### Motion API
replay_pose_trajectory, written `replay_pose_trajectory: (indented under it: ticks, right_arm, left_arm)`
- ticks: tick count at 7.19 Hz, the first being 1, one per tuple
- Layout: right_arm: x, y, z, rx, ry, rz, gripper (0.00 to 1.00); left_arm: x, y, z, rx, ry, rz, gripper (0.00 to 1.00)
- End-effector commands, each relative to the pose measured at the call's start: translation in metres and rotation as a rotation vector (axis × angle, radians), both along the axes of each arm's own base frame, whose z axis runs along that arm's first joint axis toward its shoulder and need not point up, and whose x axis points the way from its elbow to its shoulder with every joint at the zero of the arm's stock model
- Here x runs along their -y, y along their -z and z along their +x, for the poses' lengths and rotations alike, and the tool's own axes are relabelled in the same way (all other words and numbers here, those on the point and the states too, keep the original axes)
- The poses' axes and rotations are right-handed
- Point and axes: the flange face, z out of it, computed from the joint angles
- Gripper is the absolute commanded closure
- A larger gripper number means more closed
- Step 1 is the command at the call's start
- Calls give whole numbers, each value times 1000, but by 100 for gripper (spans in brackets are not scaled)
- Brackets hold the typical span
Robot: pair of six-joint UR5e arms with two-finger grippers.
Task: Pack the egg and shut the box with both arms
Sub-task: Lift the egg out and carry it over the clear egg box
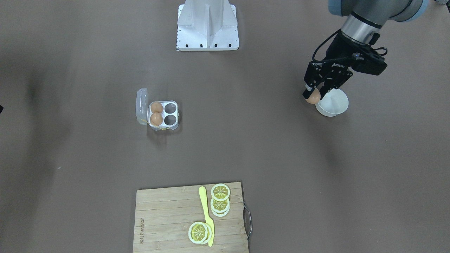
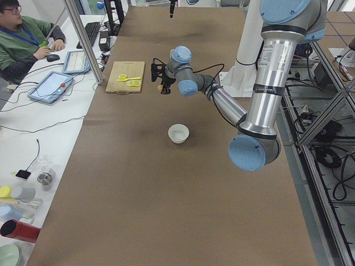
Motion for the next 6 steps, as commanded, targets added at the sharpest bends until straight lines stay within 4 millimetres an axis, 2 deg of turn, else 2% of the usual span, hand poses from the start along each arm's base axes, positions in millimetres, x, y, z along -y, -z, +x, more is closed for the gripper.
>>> replay_pose_trajectory:
  ticks: [1, 2, 3, 4, 5, 6]
  right_arm:
    - [0, 1, 0, 1, 0, 1, 0]
    - [0, 1, 0, 2, 0, 2, 0]
    - [0, 2, 0, 1, -1, 4, 0]
    - [0, 4, 0, 2, -1, 7, 0]
    - [0, 4, 0, 3, 0, 6, 0]
    - [0, 4, 0, 3, 0, 6, 0]
  left_arm:
    - [2, 70, 61, -61, -53, 123, 100]
    - [-14, 86, 104, -87, -100, 162, 100]
    - [-13, 92, 138, -141, -87, 249, 100]
    - [-29, 81, 185, -146, -90, 381, 100]
    - [-42, 84, 229, -137, -84, 430, 100]
    - [-51, 103, 253, -153, -92, 439, 100]
